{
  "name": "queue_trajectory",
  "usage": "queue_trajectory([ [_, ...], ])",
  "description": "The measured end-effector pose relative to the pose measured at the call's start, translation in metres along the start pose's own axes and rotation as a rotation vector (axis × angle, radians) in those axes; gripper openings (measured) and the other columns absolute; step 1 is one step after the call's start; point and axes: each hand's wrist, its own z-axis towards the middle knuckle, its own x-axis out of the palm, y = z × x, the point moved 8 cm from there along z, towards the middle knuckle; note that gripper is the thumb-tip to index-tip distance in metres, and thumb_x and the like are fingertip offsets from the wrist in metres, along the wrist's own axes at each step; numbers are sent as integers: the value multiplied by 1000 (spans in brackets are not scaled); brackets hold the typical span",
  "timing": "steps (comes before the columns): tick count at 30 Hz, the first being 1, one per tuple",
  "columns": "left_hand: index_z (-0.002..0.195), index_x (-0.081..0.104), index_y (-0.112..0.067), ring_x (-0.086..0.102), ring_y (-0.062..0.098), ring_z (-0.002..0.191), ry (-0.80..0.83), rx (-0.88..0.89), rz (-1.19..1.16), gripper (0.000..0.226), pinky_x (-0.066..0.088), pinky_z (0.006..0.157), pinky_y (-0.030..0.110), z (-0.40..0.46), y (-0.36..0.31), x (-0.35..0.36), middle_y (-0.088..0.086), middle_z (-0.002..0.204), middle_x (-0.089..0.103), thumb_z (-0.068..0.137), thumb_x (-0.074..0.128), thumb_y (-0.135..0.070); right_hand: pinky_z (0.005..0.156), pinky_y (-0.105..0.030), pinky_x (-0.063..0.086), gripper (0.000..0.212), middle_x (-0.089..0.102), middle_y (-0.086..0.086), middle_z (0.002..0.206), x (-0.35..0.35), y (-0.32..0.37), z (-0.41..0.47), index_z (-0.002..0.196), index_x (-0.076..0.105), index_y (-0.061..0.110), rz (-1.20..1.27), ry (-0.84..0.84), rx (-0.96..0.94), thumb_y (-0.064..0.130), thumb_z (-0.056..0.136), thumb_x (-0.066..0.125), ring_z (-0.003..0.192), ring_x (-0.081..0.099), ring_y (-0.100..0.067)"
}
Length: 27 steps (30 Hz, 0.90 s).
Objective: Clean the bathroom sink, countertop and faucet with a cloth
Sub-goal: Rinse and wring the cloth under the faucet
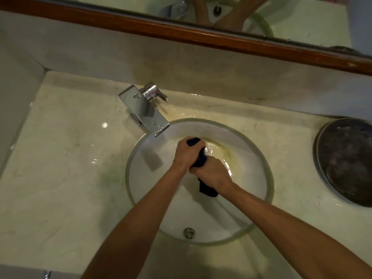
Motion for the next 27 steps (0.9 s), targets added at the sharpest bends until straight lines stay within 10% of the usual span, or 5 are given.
queue_trajectory([
  [8,121,59,-12,64,30,107,-83,-9,559,37,50,84,36,8,35,16,8,116,66,95,64,-38,65,-32,54,27,69,4,80,29,-38,21,92,64,21,-287,-15,48,46,86,58,71,66,-17],
  [16,128,56,2,57,33,114,706,-232,-529,45,43,108,43,-30,-6,9,20,120,60,84,62,-7,72,-30,54,55,68,-3,99,6,-31,-29,119,65,6,942,638,266,32,76,86,73,63,-14],
  [21,127,60,3,67,30,110,605,-13,-555,73,56,96,40,-40,-23,1,19,117,68,72,92,-33,104,-63,43,69,62,-9,90,7,-12,-68,141,55,13,1246,1065,163,26,79,83,88,62,-25],
  [24,115,64,-1,72,28,86,558,-91,-640,83,60,58,33,-47,-16,13,16,99,71,53,98,-44,78,-48,61,75,64,-8,84,16,-6,-84,129,55,15,1241,1061,163,18,64,94,79,67,-25],
  [27,121,54,-3,66,35,114,685,-90,-905,61,58,86,51,-59,-21,29,15,117,66,71,84,-23,39,-23,52,84,69,-9,85,21,-14,-90,119,51,13,1106,970,172,13,50,98,60,68,-18],
])
